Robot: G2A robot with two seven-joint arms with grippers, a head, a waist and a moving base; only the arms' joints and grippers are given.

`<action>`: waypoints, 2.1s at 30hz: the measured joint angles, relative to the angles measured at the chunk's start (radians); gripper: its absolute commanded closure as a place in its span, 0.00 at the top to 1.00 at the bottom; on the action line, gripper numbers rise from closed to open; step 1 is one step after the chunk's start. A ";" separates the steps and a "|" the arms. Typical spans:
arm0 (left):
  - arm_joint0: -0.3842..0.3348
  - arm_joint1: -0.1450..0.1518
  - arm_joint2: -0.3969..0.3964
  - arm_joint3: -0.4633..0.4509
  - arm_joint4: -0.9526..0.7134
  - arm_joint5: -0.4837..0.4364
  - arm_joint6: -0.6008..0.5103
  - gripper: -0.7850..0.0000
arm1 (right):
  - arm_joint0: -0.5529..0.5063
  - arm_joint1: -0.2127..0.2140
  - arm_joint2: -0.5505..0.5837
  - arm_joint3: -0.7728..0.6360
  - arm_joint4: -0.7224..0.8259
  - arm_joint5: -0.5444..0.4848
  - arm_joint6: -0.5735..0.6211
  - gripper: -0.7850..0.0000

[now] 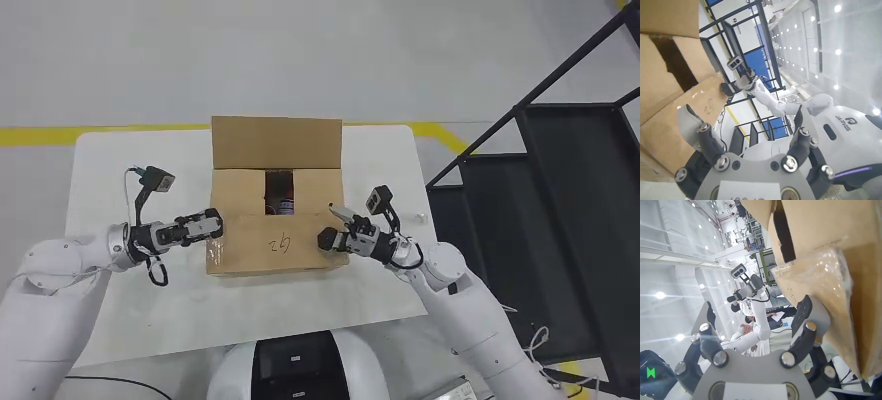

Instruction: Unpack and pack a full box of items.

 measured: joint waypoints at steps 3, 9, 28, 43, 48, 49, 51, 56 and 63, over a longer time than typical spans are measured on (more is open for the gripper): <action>-0.012 -0.005 0.037 0.012 0.052 0.022 0.024 1.00 | 0.028 -0.005 0.002 -0.007 0.010 -0.048 -0.019 1.00; -0.010 -0.006 0.052 0.009 0.079 0.052 0.044 1.00 | 0.114 -0.012 0.002 0.043 -0.134 -0.158 -0.135 1.00; 0.062 0.010 -0.012 -0.092 0.109 0.123 0.056 1.00 | 0.326 -0.050 -0.078 0.292 -0.514 -0.327 -0.437 1.00; 0.019 0.006 0.014 -0.072 0.140 0.150 0.085 1.00 | 0.369 -0.052 -0.053 0.342 -0.654 -0.310 -0.560 1.00; 0.016 0.007 0.011 -0.069 0.140 0.158 0.081 1.00 | 0.437 -0.063 -0.087 0.455 -0.733 -0.358 -0.565 1.00; 0.016 0.007 0.010 -0.070 0.140 0.159 0.081 1.00 | 0.451 -0.067 -0.096 0.479 -0.739 -0.365 -0.564 1.00; 0.016 0.007 0.010 -0.071 0.140 0.161 0.081 1.00 | 0.485 -0.078 -0.123 0.537 -0.751 -0.372 -0.570 1.00; 0.025 0.009 -0.004 -0.082 0.140 0.167 0.095 1.00 | 0.552 -0.110 -0.189 0.660 -0.756 -0.403 -0.605 1.00; 0.047 0.014 -0.027 -0.096 0.138 0.175 0.093 1.00 | 0.594 -0.135 -0.204 0.731 -0.590 -0.514 -0.493 1.00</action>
